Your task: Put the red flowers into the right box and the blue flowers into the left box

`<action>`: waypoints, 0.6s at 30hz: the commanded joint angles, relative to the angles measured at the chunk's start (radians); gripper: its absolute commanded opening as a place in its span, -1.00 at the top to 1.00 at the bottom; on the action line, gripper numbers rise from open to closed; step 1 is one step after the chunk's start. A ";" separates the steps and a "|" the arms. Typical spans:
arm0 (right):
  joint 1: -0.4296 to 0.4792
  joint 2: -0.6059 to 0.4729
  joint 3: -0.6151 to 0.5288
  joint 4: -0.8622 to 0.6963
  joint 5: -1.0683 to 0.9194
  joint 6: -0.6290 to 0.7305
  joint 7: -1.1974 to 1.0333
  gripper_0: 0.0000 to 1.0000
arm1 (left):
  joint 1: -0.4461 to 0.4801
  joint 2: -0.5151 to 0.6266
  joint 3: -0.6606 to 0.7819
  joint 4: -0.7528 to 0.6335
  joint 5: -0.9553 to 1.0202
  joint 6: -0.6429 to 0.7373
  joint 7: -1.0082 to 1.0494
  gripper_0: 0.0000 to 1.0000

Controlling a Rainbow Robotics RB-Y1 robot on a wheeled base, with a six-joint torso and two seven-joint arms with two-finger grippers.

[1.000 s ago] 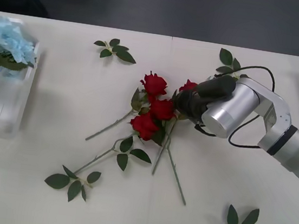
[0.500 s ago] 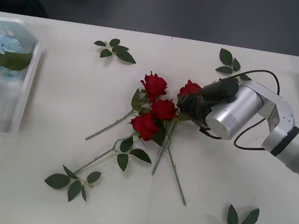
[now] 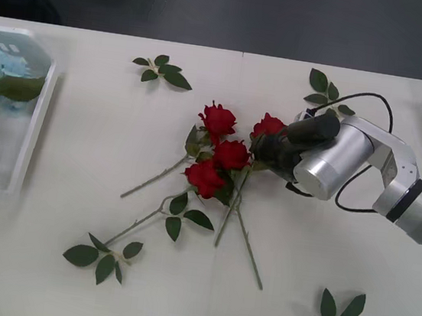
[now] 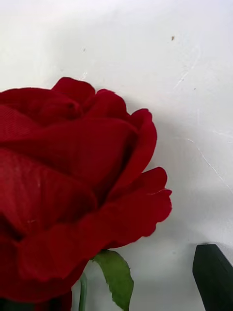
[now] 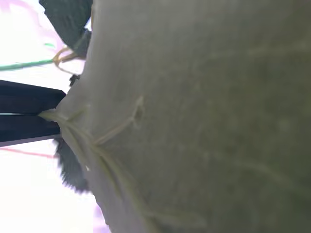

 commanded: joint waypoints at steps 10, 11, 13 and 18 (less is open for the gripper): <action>-0.076 0.000 -0.006 0.099 -0.173 0.022 0.024 -0.82 | -0.060 0.005 -0.117 0.223 -0.057 -0.143 0.014 0.95; -0.084 0.001 -0.017 0.102 -0.196 0.039 0.003 -0.81 | -0.060 0.005 -0.120 0.223 -0.046 -0.141 0.014 0.77; -0.101 0.001 -0.025 0.099 -0.230 0.095 -0.005 -0.81 | -0.058 0.005 -0.120 0.221 -0.017 -0.143 0.014 -0.11; -0.121 0.015 -0.034 0.069 -0.204 0.223 -0.051 -0.81 | -0.058 0.005 -0.120 0.215 0.003 -0.141 0.014 -1.00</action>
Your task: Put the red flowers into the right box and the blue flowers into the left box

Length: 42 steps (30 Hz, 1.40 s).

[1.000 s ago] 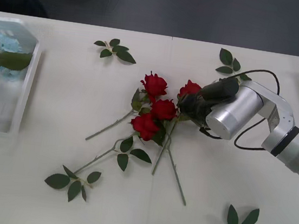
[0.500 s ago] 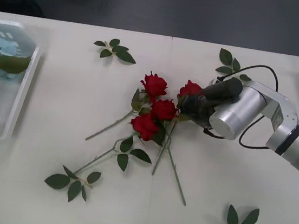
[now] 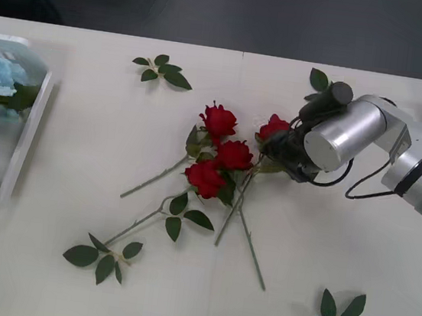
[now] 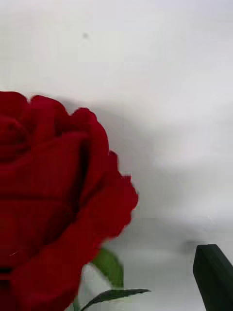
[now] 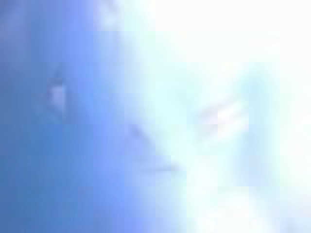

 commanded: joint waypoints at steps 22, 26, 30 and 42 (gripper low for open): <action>-0.032 0.026 -0.017 -0.055 0.009 0.020 -0.085 -0.81 | 0.195 0.014 0.147 -0.408 0.138 0.344 0.042 -1.00; -0.032 0.026 -0.017 -0.055 0.007 0.019 -0.081 -0.81 | 0.257 0.014 0.149 -0.503 0.181 0.389 0.042 -1.00; -0.035 0.036 -0.017 -0.055 0.016 0.020 -0.084 -0.81 | 0.310 0.014 0.143 -0.604 0.235 0.450 0.042 -1.00; -0.118 0.136 -0.017 0.094 0.042 0.061 -0.090 -0.81 | 0.301 0.012 0.025 -0.777 0.218 0.613 0.048 -1.00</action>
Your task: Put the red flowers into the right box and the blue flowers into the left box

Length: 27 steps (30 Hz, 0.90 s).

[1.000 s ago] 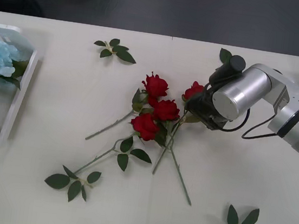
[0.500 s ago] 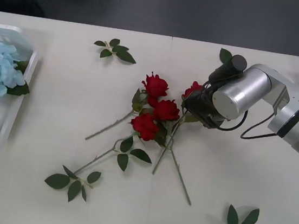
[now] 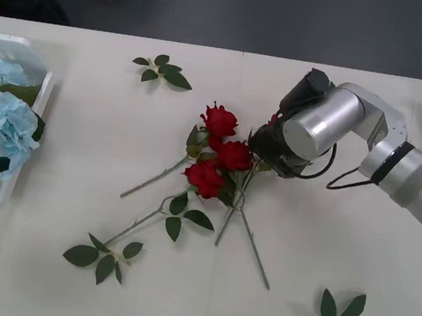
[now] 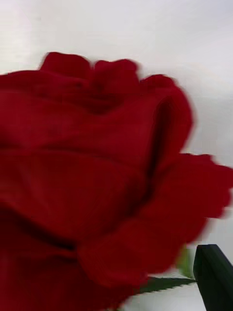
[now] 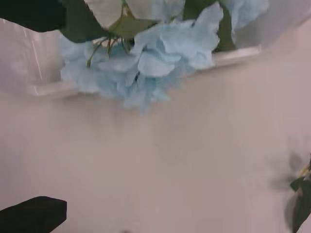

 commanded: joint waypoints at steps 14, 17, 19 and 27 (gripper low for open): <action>-0.075 0.040 0.010 0.109 -0.026 -0.003 -0.031 -0.81 | -0.216 -0.044 -0.298 -0.048 -0.205 0.216 0.037 -1.00; -0.075 0.040 0.019 0.126 -0.028 -0.004 -0.029 -0.81 | -0.249 -0.078 -0.350 -0.048 -0.265 0.254 0.023 -1.00; -0.075 0.042 0.021 0.126 -0.029 -0.004 -0.031 -0.82 | -0.265 -0.089 -0.398 -0.048 -0.311 0.263 -0.020 -1.00; -0.077 0.046 0.021 0.126 -0.029 -0.008 -0.035 -0.58 | -0.327 -0.109 -0.540 0.009 -0.385 0.272 -0.073 -1.00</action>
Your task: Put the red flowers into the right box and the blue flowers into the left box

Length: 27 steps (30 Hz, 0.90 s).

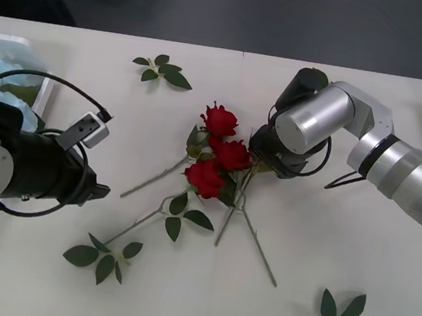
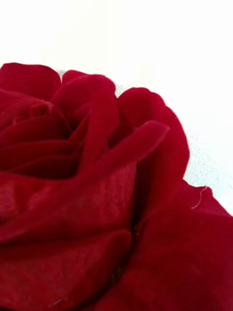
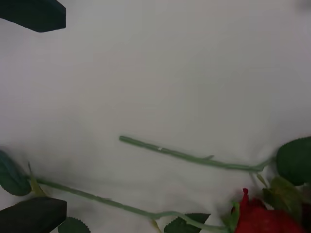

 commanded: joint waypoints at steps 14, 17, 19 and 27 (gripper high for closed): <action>-0.028 -0.006 -0.014 -0.009 -0.009 -0.007 -0.015 1.00 | -0.123 -0.136 -0.109 0.233 -0.013 0.010 -0.204 -1.00; -0.028 -0.007 -0.018 -0.010 -0.001 -0.007 -0.011 1.00 | -0.135 -0.158 -0.109 0.274 -0.019 0.001 -0.247 -1.00; -0.028 -0.009 -0.024 -0.010 0.014 -0.010 -0.008 1.00 | -0.144 -0.171 -0.109 0.302 -0.022 -0.010 -0.271 -1.00; -0.028 -0.035 -0.093 -0.066 0.134 -0.016 0.026 1.00 | -0.195 -0.194 -0.132 0.426 -0.028 -0.065 -0.314 -1.00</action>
